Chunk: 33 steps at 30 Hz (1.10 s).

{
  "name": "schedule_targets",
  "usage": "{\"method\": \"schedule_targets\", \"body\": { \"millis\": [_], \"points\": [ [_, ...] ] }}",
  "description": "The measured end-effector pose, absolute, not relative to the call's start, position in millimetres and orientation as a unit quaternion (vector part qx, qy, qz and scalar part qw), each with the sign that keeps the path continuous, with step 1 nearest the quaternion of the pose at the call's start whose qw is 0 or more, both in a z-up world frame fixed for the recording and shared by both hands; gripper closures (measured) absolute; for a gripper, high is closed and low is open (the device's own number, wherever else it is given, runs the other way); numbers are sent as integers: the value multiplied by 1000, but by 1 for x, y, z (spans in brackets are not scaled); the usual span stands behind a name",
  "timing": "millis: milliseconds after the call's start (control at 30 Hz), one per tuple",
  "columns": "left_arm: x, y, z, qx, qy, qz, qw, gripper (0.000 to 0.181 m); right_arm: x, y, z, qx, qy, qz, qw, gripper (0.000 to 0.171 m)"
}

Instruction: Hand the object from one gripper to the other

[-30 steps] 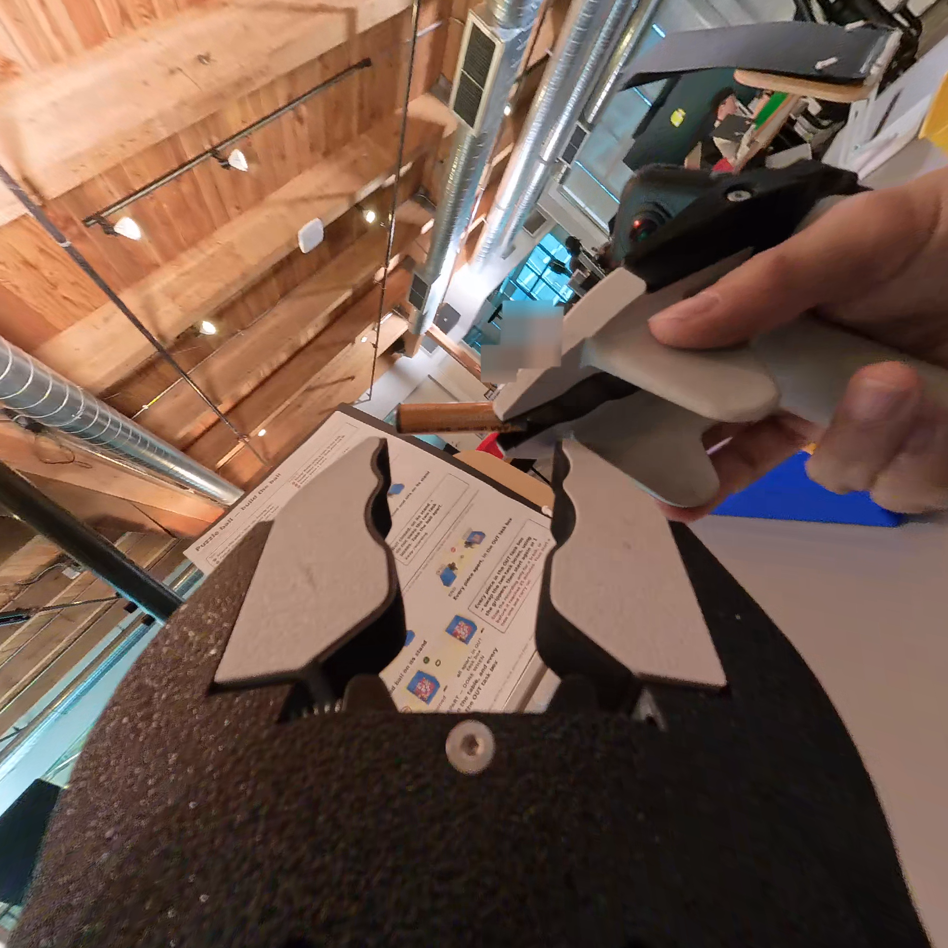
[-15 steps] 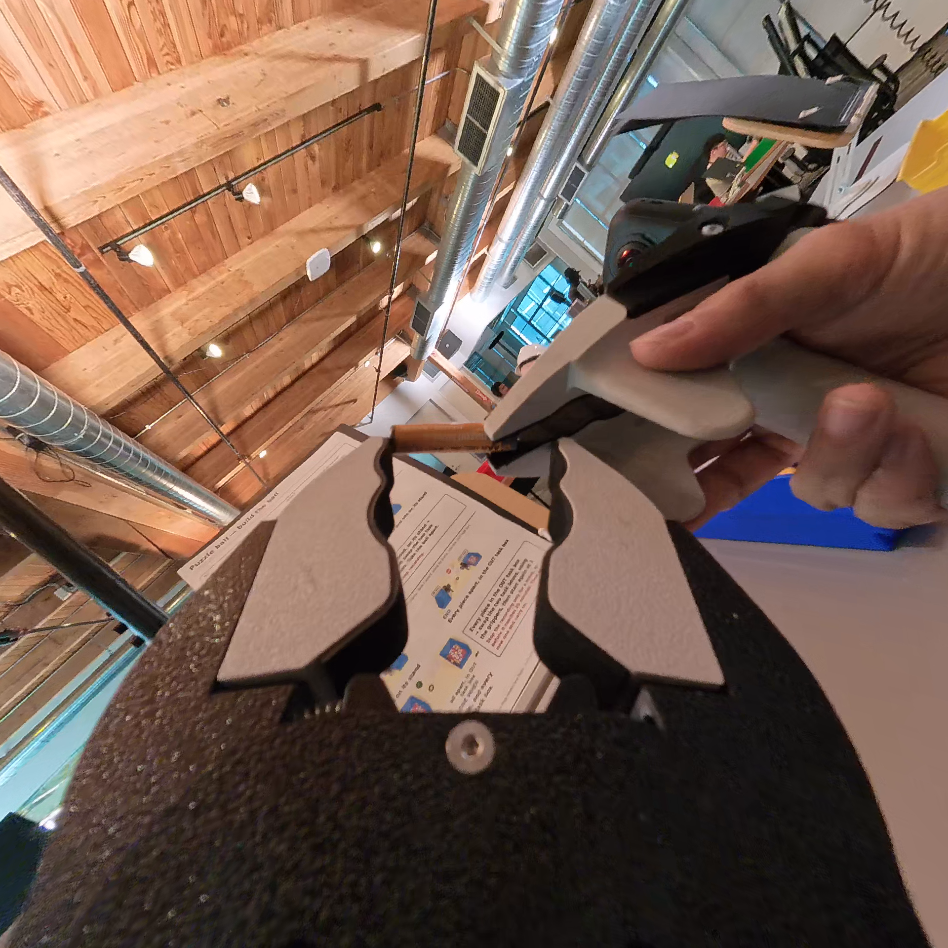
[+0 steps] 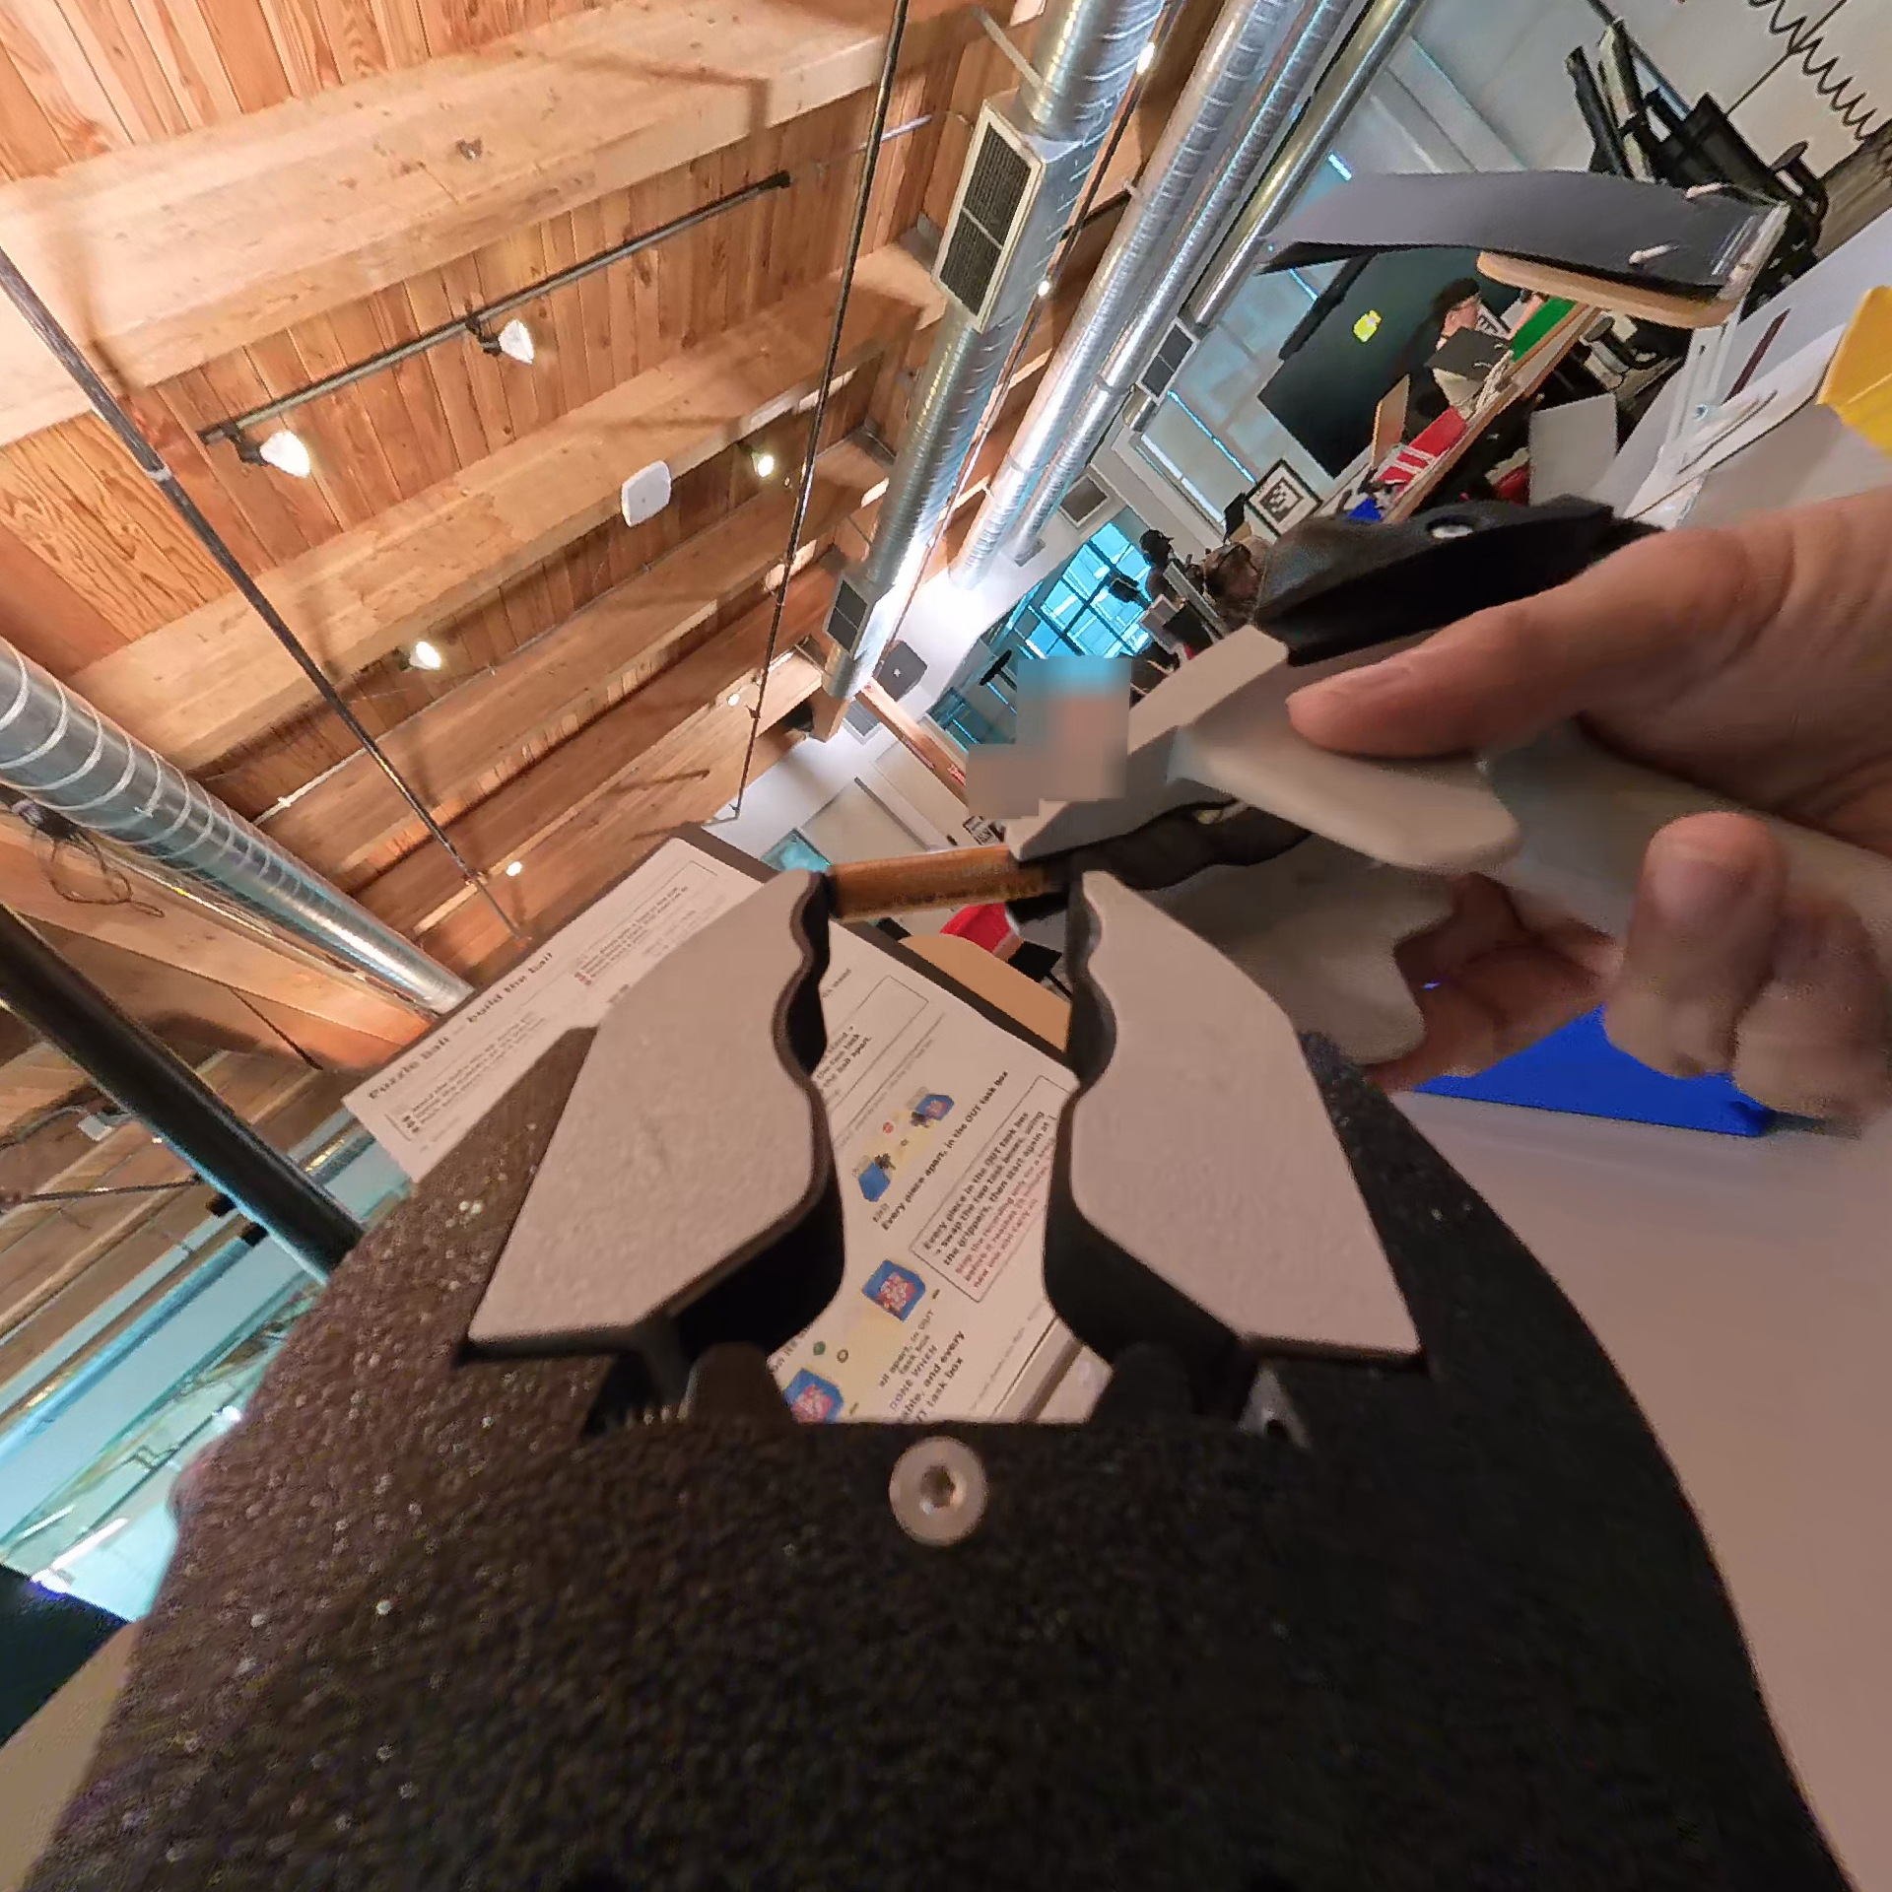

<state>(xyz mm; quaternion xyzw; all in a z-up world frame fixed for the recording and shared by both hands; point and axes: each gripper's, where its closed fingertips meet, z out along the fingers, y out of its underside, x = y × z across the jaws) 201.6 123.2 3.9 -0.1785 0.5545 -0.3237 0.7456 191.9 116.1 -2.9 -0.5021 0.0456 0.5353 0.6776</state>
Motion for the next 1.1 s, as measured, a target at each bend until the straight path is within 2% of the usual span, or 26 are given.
{"method": "schedule_targets", "body": {
  "millis": [267, 433, 500, 700, 867, 933, 1100],
  "points": [
    [204, 118, 2, -181, 566, -315, 740, 124, 191, 116, -1, -491, 52, 553, 671, 161],
    [204, 118, 4, -190, 562, -307, 744, 128, 191, 117, -3, -485, 56, 567, 663, 161],
    [203, 122, 5, -189, 561, -305, 746, 136, 192, 117, -4, -488, 56, 565, 663, 161],
    [201, 124, 4, -185, 570, -300, 743, 137, 191, 118, -6, -497, 48, 554, 666, 161],
    [201, 126, 0, -184, 584, -291, 735, 137, 195, 119, -11, -531, 28, 505, 680, 154],
    [199, 124, -4, -173, 603, -302, 718, 137, 203, 117, -12, -557, 19, 448, 700, 137],
    [186, 104, -30, -117, 682, -388, 609, 137, 205, 105, -21, -636, -59, 315, 702, 115]
  ]
}}
